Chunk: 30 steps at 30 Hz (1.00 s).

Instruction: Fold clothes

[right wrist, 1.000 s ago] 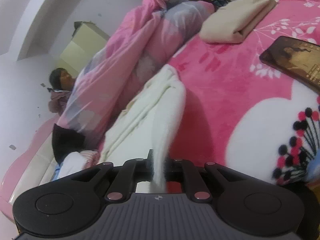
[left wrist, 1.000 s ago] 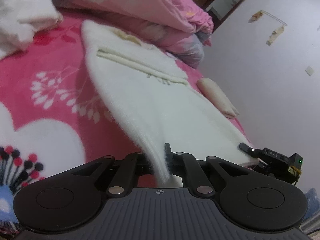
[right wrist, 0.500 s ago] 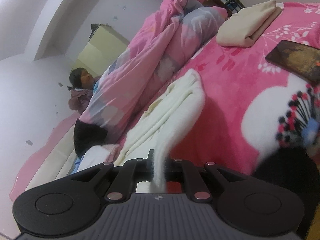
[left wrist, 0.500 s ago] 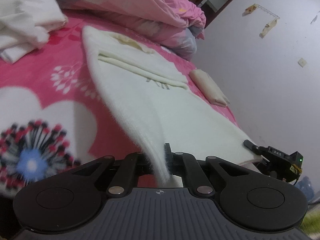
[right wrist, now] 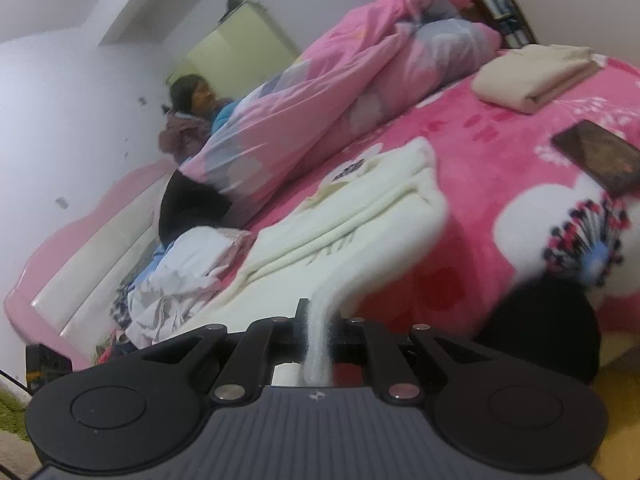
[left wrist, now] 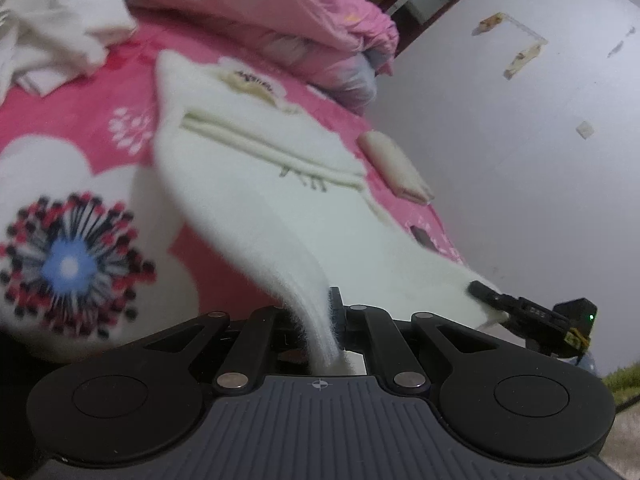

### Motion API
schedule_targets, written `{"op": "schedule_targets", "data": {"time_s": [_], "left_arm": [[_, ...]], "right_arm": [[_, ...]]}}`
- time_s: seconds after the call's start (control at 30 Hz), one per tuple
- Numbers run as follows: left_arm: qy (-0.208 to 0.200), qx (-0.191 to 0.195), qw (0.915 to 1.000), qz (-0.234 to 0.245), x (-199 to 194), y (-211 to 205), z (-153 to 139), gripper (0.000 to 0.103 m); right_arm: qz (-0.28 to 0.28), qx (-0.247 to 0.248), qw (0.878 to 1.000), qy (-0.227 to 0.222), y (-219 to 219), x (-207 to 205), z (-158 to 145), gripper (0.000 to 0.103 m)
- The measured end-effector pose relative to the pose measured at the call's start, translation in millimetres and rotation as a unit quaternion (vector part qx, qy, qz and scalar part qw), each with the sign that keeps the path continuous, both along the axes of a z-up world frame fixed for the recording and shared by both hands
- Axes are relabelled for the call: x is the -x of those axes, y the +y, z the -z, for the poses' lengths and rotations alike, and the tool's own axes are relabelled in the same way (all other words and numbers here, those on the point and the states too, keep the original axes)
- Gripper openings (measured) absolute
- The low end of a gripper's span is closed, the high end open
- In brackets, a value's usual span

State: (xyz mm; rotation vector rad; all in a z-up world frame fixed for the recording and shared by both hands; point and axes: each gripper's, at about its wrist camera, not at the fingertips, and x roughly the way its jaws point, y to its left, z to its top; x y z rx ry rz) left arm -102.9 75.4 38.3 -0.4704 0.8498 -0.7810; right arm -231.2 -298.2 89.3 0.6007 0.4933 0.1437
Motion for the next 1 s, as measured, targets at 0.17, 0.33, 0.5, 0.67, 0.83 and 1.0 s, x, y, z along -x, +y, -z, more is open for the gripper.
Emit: {"op": "schedule_targets", "data": {"time_s": [0.17, 0.33, 0.5, 0.67, 0.83, 1.0], "left_arm": [[-0.004, 0.023, 0.9997, -0.004, -17.1, -1.6, 2.9, 0.003], [-0.016, 0.05, 0.9984, -0.019, -35.0, -1.2, 2.1, 0.003], [-0.035, 0.07, 0.9963, -0.034, -54.5, -2.8, -2.5, 0.004], [-0.053, 0.085, 0.9936, -0.052, -74.4, -4.5, -4.8, 0.004], [-0.075, 0.087, 0.9912, -0.066, -92.9, -7.2, -7.9, 0.004], [-0.093, 0.088, 0.9887, -0.078, -110.7, -8.3, -11.4, 0.004]], "right_arm": [[-0.02, 0.06, 0.998, -0.006, 2.3, -20.3, -9.5, 0.007], [-0.025, 0.069, 0.997, -0.023, 0.5, -41.1, -14.7, 0.007], [-0.023, 0.066, 0.997, -0.037, -3.8, -61.7, -19.0, 0.007], [-0.017, 0.058, 0.996, -0.058, -9.4, -81.6, -24.6, 0.007], [-0.011, 0.04, 0.996, -0.077, -15.5, -103.4, -26.5, 0.007], [-0.012, 0.035, 0.995, -0.088, -19.4, -129.0, -28.5, 0.007]]}}
